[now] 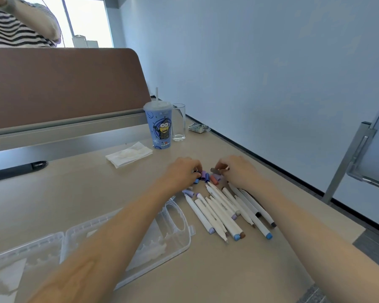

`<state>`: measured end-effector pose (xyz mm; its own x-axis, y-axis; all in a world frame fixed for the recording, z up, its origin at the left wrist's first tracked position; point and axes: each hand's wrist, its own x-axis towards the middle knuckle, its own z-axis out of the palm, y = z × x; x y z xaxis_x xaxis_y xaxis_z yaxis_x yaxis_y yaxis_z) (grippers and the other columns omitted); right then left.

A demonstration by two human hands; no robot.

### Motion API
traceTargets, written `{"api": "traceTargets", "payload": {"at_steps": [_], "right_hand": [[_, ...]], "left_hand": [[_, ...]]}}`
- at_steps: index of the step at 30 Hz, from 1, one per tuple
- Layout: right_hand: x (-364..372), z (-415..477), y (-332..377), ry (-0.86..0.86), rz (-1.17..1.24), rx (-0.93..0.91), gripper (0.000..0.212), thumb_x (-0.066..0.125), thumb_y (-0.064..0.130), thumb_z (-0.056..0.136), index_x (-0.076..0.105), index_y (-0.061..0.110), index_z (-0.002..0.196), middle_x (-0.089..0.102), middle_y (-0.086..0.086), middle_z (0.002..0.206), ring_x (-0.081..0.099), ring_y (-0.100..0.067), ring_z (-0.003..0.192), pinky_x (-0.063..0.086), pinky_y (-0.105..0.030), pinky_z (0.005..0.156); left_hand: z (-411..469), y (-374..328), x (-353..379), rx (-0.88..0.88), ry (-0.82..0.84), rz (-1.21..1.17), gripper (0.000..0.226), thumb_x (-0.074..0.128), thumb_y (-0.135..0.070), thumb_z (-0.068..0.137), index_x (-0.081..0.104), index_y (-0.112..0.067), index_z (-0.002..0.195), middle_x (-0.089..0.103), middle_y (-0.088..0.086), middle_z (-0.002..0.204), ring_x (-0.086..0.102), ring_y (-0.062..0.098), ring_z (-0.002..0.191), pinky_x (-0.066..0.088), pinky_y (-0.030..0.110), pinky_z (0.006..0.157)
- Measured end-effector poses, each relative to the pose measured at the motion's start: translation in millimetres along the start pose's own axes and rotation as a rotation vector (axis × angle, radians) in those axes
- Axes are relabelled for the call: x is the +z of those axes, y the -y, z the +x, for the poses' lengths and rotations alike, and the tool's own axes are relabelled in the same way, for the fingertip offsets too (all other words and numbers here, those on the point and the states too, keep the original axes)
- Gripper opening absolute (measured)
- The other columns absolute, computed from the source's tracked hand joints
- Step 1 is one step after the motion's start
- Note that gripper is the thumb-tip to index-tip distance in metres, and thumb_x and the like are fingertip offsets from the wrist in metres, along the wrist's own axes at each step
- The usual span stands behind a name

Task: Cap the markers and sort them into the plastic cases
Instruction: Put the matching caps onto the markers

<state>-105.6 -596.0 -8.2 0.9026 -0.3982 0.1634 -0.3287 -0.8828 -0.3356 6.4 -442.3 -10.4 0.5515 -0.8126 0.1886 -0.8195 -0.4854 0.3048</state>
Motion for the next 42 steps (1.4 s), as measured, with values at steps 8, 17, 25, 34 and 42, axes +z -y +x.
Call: {"api": "traceTargets", "payload": {"at_steps": [8, 17, 25, 34, 42], "right_hand": [[1.1, 2.6, -3.5, -0.045, 0.126, 0.008, 0.02, 0.057, 0.015, 0.092, 0.069, 0.021, 0.108, 0.067, 0.002, 0.109, 0.056, -0.009, 0.092, 0.045, -0.026, 0.08], [-18.4, -0.2, -6.9, -0.106, 0.29, 0.006, 0.041, 0.044, -0.01, 0.088, 0.071, 0.015, 0.108, 0.067, 0.005, 0.095, 0.058, 0.0, 0.081, 0.045, -0.017, 0.081], [-36.5, -13.2, -17.9, -0.012, 0.234, 0.057, 0.036, 0.045, -0.008, 0.091, 0.068, 0.011, 0.112, 0.07, -0.005, 0.104, 0.06, -0.008, 0.084, 0.042, -0.019, 0.082], [-25.4, -28.5, -14.9, 0.011, 0.209, 0.051, 0.023, 0.054, 0.01, 0.096, 0.069, 0.019, 0.111, 0.069, 0.005, 0.099, 0.061, -0.006, 0.088, 0.047, -0.023, 0.086], [-41.5, -55.3, -27.9, 0.085, 0.139, 0.088, 0.017, 0.061, 0.012, 0.091, 0.069, 0.025, 0.098, 0.067, 0.005, 0.098, 0.061, -0.007, 0.09, 0.042, -0.015, 0.07]], "left_hand": [[0.2, 12.5, -5.7, -0.109, -0.019, -0.206, 0.02, 0.053, -0.008, 0.093, 0.064, -0.014, 0.109, 0.065, 0.003, 0.108, 0.052, 0.013, 0.09, 0.041, 0.023, 0.078], [-11.1, 31.3, -16.3, -0.14, -0.033, -0.225, 0.021, 0.051, -0.009, 0.095, 0.063, -0.018, 0.11, 0.064, 0.0, 0.109, 0.053, 0.01, 0.094, 0.042, 0.023, 0.084], [-23.1, 37.4, -18.8, -0.19, 0.011, -0.168, 0.019, 0.053, -0.019, 0.096, 0.061, -0.02, 0.114, 0.063, 0.001, 0.115, 0.052, 0.011, 0.094, 0.041, 0.023, 0.085], [-24.4, 25.5, -11.2, -0.243, 0.065, -0.196, 0.025, 0.062, -0.028, 0.091, 0.06, -0.021, 0.115, 0.063, 0.0, 0.111, 0.053, 0.013, 0.093, 0.039, 0.025, 0.078], [-25.3, 6.6, -15.7, -0.136, 0.019, -0.096, 0.024, 0.05, -0.017, 0.095, 0.059, -0.019, 0.118, 0.064, 0.0, 0.115, 0.056, 0.017, 0.101, 0.046, 0.03, 0.088]]}}
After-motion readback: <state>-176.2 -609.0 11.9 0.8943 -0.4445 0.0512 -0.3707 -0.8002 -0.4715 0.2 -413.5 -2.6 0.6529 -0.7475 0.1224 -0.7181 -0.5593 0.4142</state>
